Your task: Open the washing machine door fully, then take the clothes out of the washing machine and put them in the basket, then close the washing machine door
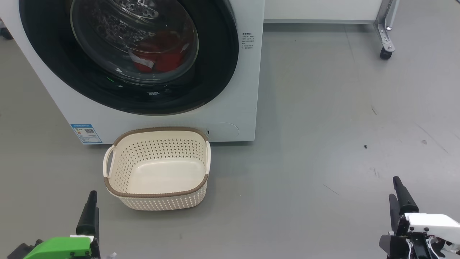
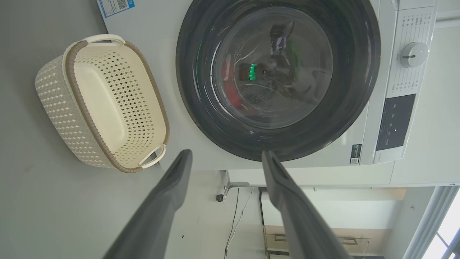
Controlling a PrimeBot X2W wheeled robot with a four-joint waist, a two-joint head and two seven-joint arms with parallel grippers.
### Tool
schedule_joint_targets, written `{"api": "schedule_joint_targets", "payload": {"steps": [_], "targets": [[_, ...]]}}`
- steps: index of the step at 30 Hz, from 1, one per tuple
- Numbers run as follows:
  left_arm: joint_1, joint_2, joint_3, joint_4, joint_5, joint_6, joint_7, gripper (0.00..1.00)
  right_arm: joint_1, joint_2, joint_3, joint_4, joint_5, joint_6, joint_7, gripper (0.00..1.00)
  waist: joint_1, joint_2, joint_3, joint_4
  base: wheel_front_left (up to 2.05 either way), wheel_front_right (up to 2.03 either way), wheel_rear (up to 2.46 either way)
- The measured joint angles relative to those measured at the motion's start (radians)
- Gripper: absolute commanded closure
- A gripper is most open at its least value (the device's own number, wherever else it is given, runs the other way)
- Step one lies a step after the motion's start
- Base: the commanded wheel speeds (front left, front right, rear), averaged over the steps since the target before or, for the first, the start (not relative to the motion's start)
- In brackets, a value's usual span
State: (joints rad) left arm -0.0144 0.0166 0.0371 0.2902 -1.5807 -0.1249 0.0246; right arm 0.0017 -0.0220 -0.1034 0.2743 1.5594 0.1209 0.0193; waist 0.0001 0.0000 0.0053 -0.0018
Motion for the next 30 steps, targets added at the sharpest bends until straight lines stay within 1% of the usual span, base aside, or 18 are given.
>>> {"api": "schedule_joint_targets", "payload": {"steps": [10,13,21,24,27,30], "targets": [[0.000,0.000,0.005,-0.022,0.026,0.000,-0.027,0.00,0.000,-0.002,0.009,-0.033,-0.025,0.000,-0.026,0.00,0.0000,0.0000,0.000,0.001,0.00,0.00,0.00],[0.000,0.000,0.006,-0.037,0.053,0.000,-0.036,0.00,0.000,-0.002,0.010,-0.047,-0.046,0.000,-0.037,0.00,0.0000,0.0000,-0.001,0.001,0.00,0.00,0.00],[-0.001,0.001,0.003,-0.075,0.082,0.000,-0.063,0.00,-0.002,-0.004,0.019,-0.090,-0.107,0.000,-0.062,0.00,0.0000,0.0000,-0.003,0.002,0.00,0.00,0.00],[-0.002,0.001,0.001,-0.097,0.126,0.000,-0.077,0.00,-0.003,-0.005,0.021,-0.114,-0.147,0.000,-0.075,0.00,0.0000,0.0000,-0.005,0.002,0.00,0.00,0.00],[-0.003,0.001,-0.001,-0.114,0.140,0.000,-0.089,0.00,-0.004,-0.007,0.021,-0.134,-0.175,0.000,-0.088,0.00,0.0000,0.0000,-0.006,0.002,0.00,0.00,0.00],[-0.004,0.002,-0.009,-0.132,0.191,0.000,-0.098,0.00,-0.005,-0.012,0.021,-0.149,-0.218,0.000,-0.097,0.00,0.0000,0.0000,-0.008,0.002,0.00,0.00,0.00]]}}
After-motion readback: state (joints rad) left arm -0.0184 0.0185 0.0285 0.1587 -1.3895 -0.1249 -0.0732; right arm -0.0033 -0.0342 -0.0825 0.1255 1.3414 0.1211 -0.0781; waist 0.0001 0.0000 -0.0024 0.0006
